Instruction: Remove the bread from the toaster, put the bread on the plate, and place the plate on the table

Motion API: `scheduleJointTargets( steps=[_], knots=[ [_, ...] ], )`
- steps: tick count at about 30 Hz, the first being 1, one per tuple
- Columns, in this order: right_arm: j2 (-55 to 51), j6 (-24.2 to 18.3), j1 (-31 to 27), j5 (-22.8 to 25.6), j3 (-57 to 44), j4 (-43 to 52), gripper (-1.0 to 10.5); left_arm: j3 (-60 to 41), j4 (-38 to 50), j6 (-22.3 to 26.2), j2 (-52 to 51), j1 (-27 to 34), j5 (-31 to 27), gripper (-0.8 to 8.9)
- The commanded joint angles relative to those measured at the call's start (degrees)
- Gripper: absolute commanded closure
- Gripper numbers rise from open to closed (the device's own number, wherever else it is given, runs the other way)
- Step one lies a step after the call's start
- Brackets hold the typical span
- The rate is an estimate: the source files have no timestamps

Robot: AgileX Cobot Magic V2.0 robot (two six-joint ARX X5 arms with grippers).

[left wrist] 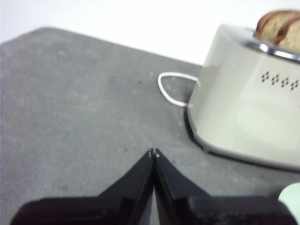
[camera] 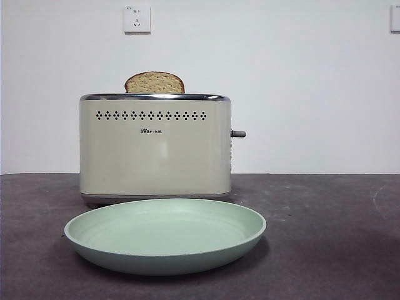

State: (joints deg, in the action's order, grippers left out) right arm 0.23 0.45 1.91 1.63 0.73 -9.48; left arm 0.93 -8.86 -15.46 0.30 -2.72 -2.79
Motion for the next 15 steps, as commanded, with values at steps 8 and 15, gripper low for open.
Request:
scheduleJointTargets(
  steps=[8,15],
  knots=[
    [-0.1,27.0,0.0,-1.0,-0.4,0.2,9.5,-0.7,-1.1,-2.5,-0.1,0.2,0.8,8.19],
    [0.7,29.7,0.0,-10.8,3.5,0.5,9.6,4.2,-3.8,-6.6,0.0,0.2,14.6,8.19]
  ],
)
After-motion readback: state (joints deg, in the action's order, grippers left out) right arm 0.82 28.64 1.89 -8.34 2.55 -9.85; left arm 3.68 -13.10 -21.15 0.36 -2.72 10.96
